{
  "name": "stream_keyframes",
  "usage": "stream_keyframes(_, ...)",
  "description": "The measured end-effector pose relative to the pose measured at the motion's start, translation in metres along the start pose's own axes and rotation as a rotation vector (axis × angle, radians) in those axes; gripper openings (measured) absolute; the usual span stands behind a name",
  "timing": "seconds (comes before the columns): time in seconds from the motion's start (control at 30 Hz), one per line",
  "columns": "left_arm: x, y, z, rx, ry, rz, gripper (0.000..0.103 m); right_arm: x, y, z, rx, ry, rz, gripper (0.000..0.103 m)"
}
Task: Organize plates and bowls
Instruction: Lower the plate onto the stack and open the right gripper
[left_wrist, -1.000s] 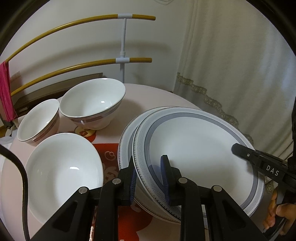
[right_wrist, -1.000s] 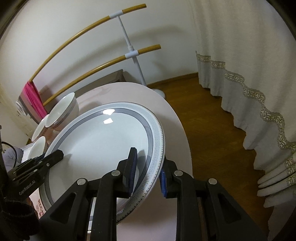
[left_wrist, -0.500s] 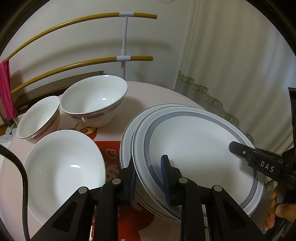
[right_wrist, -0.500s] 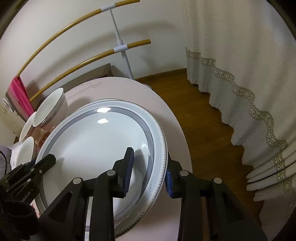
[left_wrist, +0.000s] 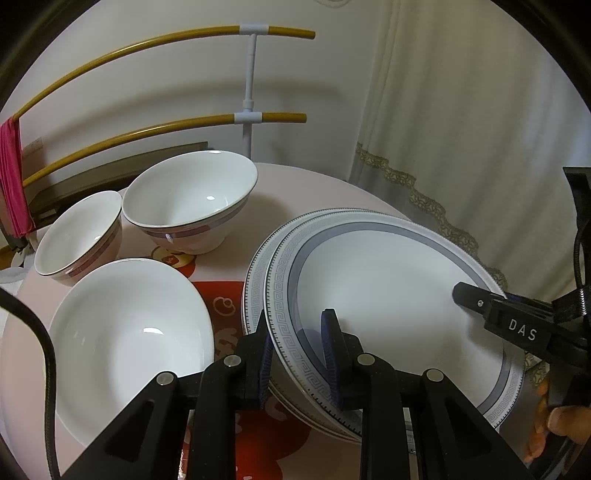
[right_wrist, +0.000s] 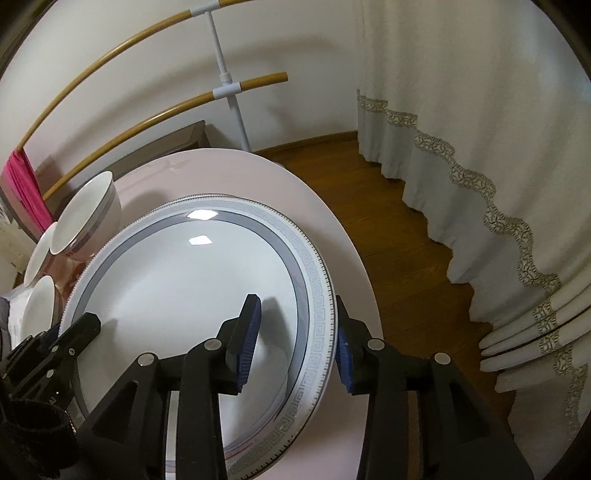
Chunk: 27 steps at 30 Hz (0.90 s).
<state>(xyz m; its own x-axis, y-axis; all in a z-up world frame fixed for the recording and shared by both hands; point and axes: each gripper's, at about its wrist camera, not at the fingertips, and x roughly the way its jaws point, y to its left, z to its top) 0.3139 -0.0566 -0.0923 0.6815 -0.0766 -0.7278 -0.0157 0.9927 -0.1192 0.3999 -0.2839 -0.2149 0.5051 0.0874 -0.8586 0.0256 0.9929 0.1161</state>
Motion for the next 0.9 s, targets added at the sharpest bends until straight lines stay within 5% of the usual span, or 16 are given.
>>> stream_keyframes(0.33,0.000,0.000,0.000,0.002,-0.002,0.006,0.022,0.000,-0.012,-0.001,0.041,0.008,-0.008,0.054)
stream_keyframes(0.47,-0.001,0.000,0.000,-0.002,-0.001,0.009,0.022,0.005,-0.024,-0.002,0.093,0.016,0.065,0.054)
stream_keyframes(0.9,-0.006,-0.004,-0.002,0.012,0.004,0.038,0.022,0.011,-0.032,-0.007,0.186,-0.008,0.287,0.023)
